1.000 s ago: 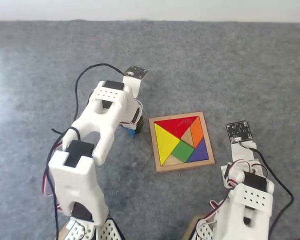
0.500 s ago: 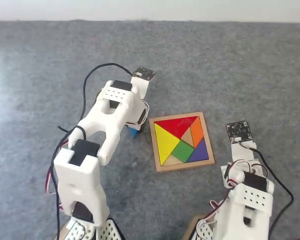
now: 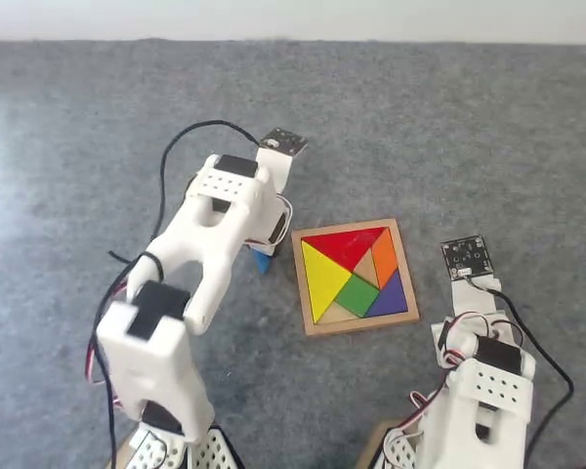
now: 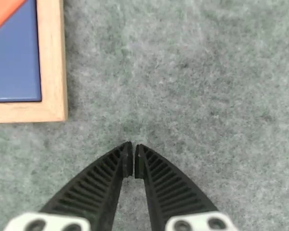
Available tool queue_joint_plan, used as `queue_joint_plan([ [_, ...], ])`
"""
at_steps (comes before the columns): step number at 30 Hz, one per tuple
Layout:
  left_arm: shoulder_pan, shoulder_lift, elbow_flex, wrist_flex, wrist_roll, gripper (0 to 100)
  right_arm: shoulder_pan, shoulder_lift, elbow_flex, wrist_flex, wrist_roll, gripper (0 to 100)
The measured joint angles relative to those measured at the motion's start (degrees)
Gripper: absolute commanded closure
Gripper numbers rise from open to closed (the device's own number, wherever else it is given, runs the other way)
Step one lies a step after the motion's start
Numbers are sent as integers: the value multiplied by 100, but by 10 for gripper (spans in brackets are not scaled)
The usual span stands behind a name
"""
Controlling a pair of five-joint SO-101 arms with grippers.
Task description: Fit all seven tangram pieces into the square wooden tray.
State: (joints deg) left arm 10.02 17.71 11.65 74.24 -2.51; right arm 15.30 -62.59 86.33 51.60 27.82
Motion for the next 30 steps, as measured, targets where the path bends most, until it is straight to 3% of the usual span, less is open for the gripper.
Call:
queue_joint_plan([
  [6, 9, -1116, 695, 0, 0, 886, 0, 0, 0, 0, 0, 968],
  [10, 9, -1336, 818, -114, -176, 811, 0, 0, 0, 0, 0, 968],
  [19, -158, -624, 809, -615, -624, 791, 0, 0, 0, 0, 0, 968],
  [30, -308, -44, 571, -668, -651, 791, 0, 0, 0, 0, 0, 968],
])
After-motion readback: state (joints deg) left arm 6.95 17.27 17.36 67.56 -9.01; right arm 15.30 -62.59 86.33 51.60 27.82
